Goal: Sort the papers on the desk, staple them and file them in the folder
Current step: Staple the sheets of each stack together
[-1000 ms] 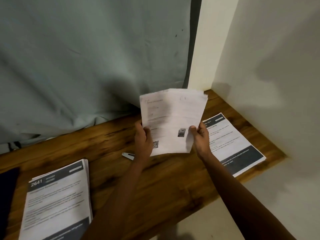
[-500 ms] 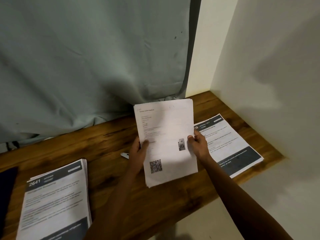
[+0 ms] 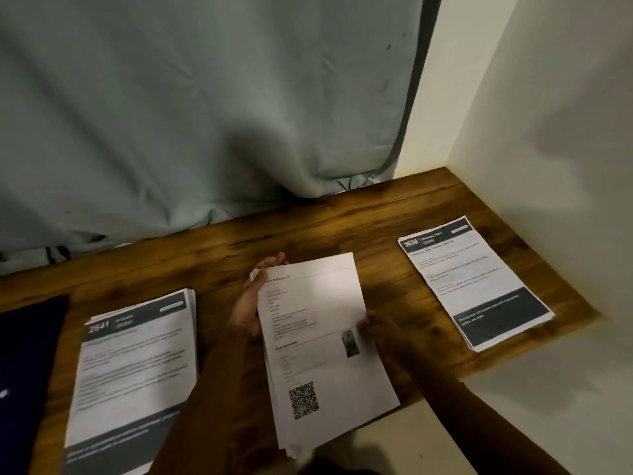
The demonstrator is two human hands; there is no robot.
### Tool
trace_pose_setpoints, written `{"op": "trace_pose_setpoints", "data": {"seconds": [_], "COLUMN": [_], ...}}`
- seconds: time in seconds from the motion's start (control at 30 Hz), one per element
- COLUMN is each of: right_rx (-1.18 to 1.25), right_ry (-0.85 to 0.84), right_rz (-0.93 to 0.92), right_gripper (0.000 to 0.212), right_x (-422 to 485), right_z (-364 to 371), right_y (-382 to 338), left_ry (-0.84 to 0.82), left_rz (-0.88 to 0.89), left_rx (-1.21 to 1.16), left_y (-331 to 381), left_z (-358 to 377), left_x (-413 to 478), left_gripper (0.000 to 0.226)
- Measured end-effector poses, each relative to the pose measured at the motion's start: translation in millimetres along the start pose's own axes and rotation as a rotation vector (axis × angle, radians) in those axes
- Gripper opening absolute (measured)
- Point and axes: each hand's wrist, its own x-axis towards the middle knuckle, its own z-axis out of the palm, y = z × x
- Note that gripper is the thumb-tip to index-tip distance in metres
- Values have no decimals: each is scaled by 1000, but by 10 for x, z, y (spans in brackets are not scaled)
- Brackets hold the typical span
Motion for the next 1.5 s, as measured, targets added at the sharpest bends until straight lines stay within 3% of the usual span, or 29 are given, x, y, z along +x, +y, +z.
{"op": "trace_pose_setpoints", "data": {"seconds": [0.1,0.23,0.33,0.4,0.47,0.53,0.6,0.7,0.9,0.97,1.1,1.33,1.43,1.5], "right_rx": [-73,-89,-344,-546,-608,-663,-795,-933,-912,-847,-751,-700,-689,-683], "right_ry": [-11,5,61,281,480,472,353,206,160,148,113,24,7,3], "right_rz": [16,30,15,-152,-446,-756,-890,-870,-802,-785,-729,-622,-586,-566], "right_gripper": [25,28,29,31,39,46,50,51,34,28,19,19,20,18], "right_x": [35,112,174,190,176,221,287,379,467,496,536,554,552,564], "right_z": [108,198,280,337,415,529,674,894,1044,1065,1077,1068,1092,1115], "right_y": [-24,-50,-78,-157,-346,-561,-761,-936,-1002,-988,-991,-1068,-1106,-1109], "left_ry": [44,129,189,184,151,139,113,153,226,183,122,59,3,-30], "left_rz": [-31,-32,-6,-10,-11,-2,11,27,29,38,38,65,57,49], "left_rx": [-61,-113,-59,-43,-36,-19,-22,55,105,93,-14,123,107,97], "left_y": [-9,33,61,80,82,61,43,48,95,79,23,60,90,93], "left_z": [-128,-192,-235,-281,-326,-357,-372,-379,-375,-447,-563,-639,-675,-704], "left_x": [-21,-106,-150,-165,-177,-190,-207,-226,-299,-317,-374,-474,-468,-453], "left_gripper": [6,4,9,8,6,6,7,17,18,36,30,51,77,73]}}
